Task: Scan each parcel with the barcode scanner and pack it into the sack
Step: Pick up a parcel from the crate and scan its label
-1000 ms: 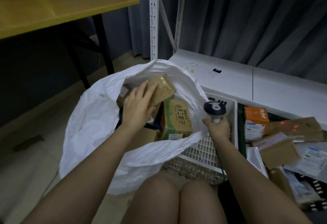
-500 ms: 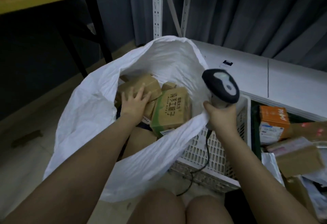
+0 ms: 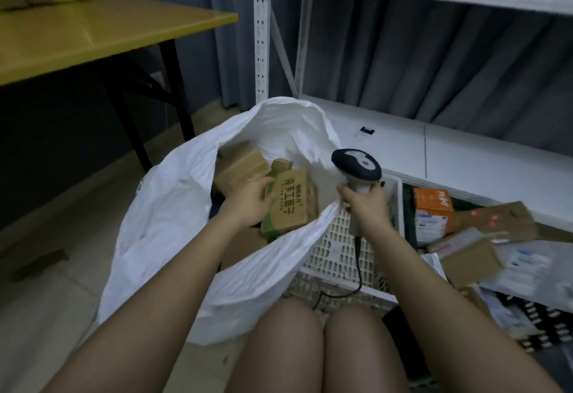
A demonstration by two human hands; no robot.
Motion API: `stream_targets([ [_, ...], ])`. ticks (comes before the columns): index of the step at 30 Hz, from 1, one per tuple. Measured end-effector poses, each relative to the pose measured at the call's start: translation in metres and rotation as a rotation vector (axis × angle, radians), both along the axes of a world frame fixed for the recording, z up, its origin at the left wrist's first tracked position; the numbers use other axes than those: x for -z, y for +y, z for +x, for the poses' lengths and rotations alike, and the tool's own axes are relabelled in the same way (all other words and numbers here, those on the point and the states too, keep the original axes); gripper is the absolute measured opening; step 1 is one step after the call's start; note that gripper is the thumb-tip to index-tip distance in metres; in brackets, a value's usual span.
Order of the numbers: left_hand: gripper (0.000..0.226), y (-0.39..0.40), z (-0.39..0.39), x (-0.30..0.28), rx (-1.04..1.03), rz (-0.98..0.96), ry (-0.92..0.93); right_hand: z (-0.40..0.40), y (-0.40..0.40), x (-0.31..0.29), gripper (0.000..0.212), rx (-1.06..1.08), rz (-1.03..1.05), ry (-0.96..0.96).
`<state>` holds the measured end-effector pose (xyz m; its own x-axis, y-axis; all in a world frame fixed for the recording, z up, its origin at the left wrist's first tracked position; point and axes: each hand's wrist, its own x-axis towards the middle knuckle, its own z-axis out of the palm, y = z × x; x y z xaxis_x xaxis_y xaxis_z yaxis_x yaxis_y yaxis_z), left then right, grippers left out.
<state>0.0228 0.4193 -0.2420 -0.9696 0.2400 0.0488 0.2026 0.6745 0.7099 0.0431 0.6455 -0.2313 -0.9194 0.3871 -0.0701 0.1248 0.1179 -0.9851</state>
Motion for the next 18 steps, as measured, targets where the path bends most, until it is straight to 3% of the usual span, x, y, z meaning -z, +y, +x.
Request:
stream_targets([
  [6,0.036,0.063,0.054,-0.03,0.074,0.061,0.049,0.067,0.052,-0.007,0.029,0.109,-0.075,-0.061],
  [10,0.039,0.121,0.073,-0.04,0.198,0.008,0.032,0.124,0.109,-0.011,0.013,0.239,-0.069,-0.059],
  [14,0.04,0.191,0.082,-0.044,0.326,0.041,-0.06,0.17,0.172,-0.008,0.019,0.394,-0.075,-0.069],
  [18,0.041,0.263,0.077,-0.027,0.317,0.055,-0.138,0.195,0.226,0.009,0.022,0.522,-0.177,-0.068],
])
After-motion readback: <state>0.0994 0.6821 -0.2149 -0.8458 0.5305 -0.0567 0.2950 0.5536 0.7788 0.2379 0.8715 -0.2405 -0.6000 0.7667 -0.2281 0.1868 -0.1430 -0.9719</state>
